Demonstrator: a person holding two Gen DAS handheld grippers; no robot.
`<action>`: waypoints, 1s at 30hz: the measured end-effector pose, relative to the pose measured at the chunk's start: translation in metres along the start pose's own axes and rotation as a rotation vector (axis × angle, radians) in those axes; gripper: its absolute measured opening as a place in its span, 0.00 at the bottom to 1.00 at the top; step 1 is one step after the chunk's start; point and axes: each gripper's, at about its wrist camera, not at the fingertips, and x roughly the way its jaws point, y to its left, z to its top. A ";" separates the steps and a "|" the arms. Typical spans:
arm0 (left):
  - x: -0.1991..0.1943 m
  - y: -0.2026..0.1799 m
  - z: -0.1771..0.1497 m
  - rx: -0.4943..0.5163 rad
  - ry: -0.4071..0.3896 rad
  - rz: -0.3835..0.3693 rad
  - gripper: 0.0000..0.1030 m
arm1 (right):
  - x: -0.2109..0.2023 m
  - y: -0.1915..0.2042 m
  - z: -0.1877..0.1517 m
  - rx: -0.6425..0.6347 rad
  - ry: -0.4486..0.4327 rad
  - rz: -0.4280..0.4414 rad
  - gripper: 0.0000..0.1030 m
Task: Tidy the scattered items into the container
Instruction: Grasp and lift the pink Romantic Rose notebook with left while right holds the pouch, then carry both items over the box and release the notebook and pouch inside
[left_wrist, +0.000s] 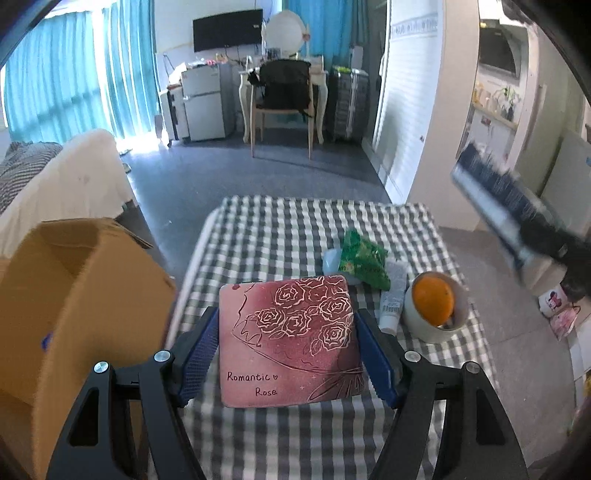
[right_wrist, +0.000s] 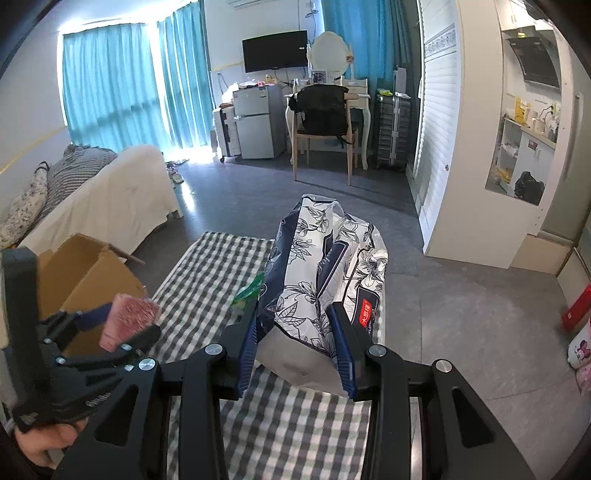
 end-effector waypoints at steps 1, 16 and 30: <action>-0.009 0.002 0.000 -0.001 -0.012 0.003 0.71 | -0.003 0.003 -0.002 0.000 0.000 0.002 0.36; -0.126 0.056 -0.009 -0.050 -0.171 0.034 0.71 | -0.047 0.068 -0.029 -0.038 0.004 0.047 0.36; -0.178 0.118 -0.025 -0.128 -0.244 0.116 0.71 | -0.063 0.130 -0.033 -0.115 -0.005 0.086 0.36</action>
